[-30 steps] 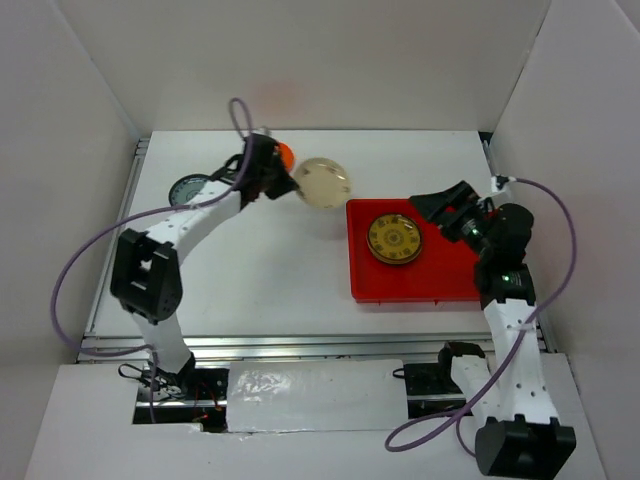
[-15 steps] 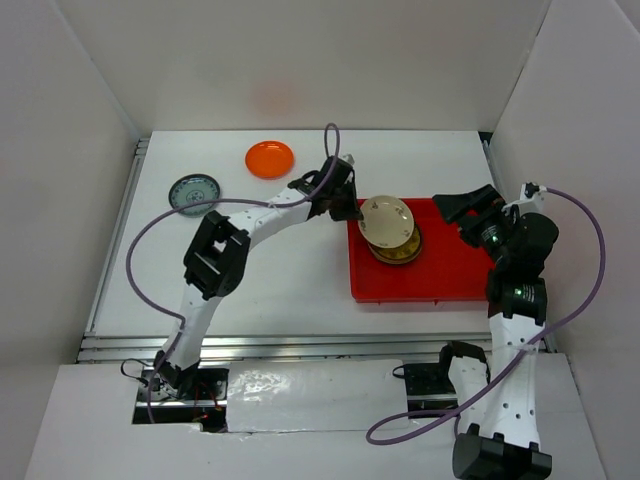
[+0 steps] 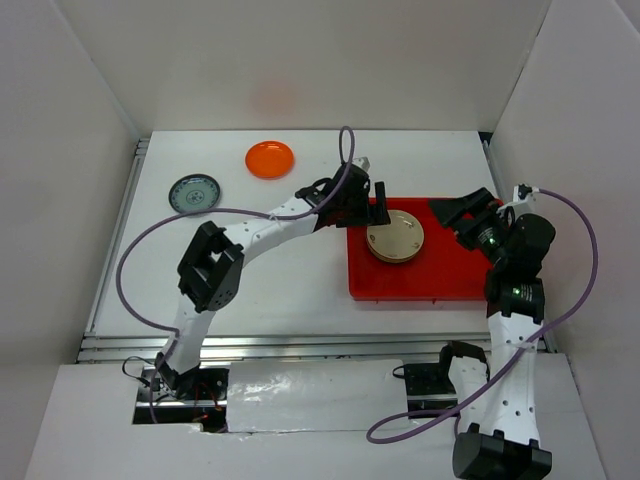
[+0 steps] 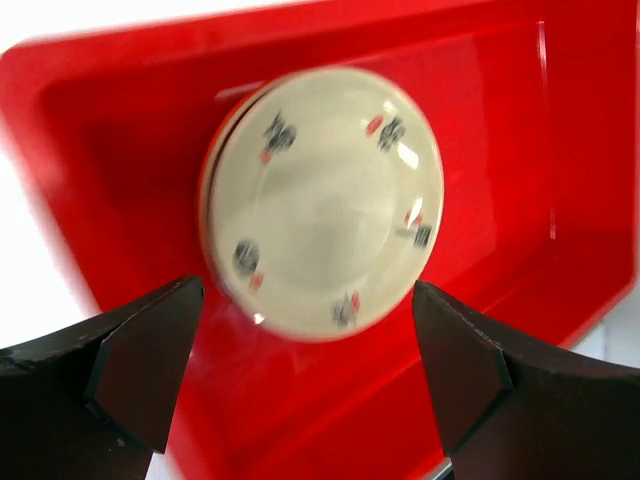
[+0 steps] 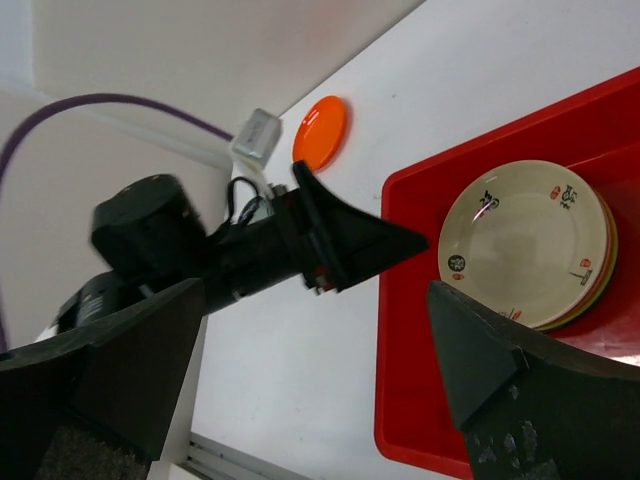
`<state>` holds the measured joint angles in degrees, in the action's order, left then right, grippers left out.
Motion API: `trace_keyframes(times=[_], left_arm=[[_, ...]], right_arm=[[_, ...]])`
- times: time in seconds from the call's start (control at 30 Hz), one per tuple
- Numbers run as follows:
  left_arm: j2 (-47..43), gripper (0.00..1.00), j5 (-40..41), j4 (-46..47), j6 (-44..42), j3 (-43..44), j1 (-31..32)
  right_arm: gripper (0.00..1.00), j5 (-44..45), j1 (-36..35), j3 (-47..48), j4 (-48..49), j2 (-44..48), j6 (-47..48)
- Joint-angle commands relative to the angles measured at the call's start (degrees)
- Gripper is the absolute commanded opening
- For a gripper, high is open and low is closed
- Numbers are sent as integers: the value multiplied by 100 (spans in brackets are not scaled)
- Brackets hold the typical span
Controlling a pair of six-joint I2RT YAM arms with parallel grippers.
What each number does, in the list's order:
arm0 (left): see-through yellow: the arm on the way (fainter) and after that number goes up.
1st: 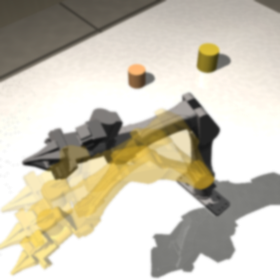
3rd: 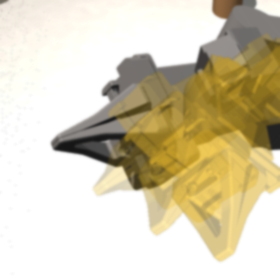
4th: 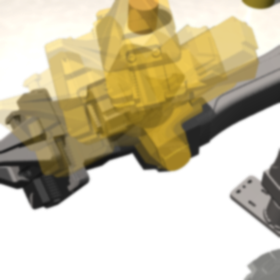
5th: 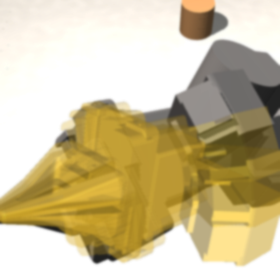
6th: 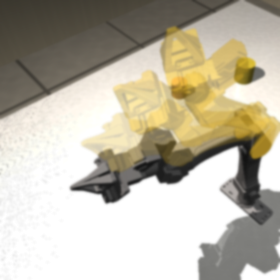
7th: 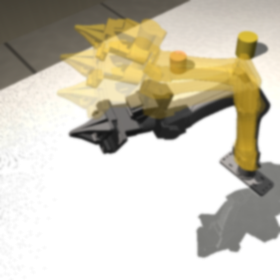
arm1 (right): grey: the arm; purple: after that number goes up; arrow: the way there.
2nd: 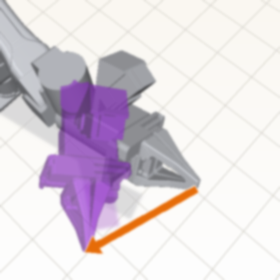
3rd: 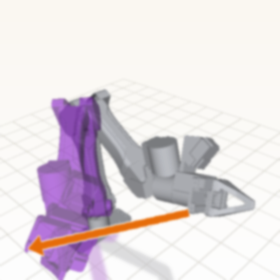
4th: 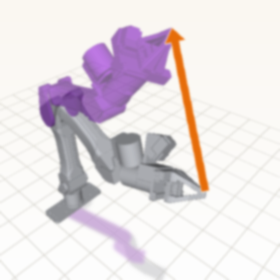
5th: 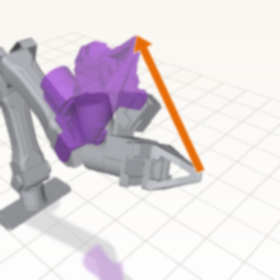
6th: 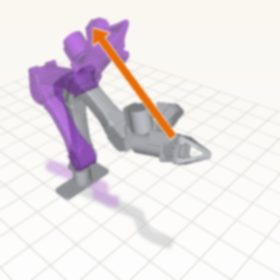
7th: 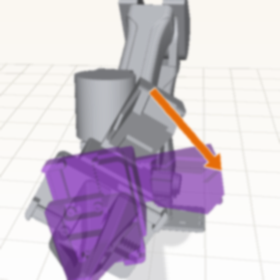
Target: Place the plates into the plastic bin on the countertop
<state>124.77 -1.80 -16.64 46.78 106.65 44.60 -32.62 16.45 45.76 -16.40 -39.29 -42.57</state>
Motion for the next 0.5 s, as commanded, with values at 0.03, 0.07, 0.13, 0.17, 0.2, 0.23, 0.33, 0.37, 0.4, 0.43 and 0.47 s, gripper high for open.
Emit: trace_keyframes(times=[0.03,0.07,0.13,0.17,0.2,0.23,0.33,0.37,0.4,0.43,0.47], left_arm=[[-1164,99,1171,-215,-161,-408,268],[-1461,99,1434,-303,-117,-452,286],[-1918,99,2269,-567,153,-775,190],[-2034,99,2516,-681,330,-908,68],[-2114,99,2684,-830,566,-1057,-99],[-2184,99,2676,-1232,821,-1363,-623],[-2422,99,1730,-705,1333,-2663,-1966],[-2570,99,1510,-256,1290,-3050,-2268],[-2624,99,1342,192,1272,-3437,-2559],[-2642,99,1010,614,1211,-4006,-3040],[-2599,99,885,1410,1062,-4212,-3254]], right_arm=[[100,-218,34,-75,374,26,-76],[100,-271,25,-76,444,26,-94],[100,-411,-1,-163,576,-26,-111],[100,-412,-19,-190,638,-52,-94],[100,-533,-54,-225,734,-79,-68],[100,-639,-97,-321,857,-201,-59],[100,-1184,-369,-410,1367,-570,-85],[100,-1237,-588,-410,1498,-641,-76],[100,-1264,-712,-418,1578,-702,-76],[100,-1273,-826,-436,1614,-773,-85],[100,-1299,-923,-445,1840,-799,-94]])
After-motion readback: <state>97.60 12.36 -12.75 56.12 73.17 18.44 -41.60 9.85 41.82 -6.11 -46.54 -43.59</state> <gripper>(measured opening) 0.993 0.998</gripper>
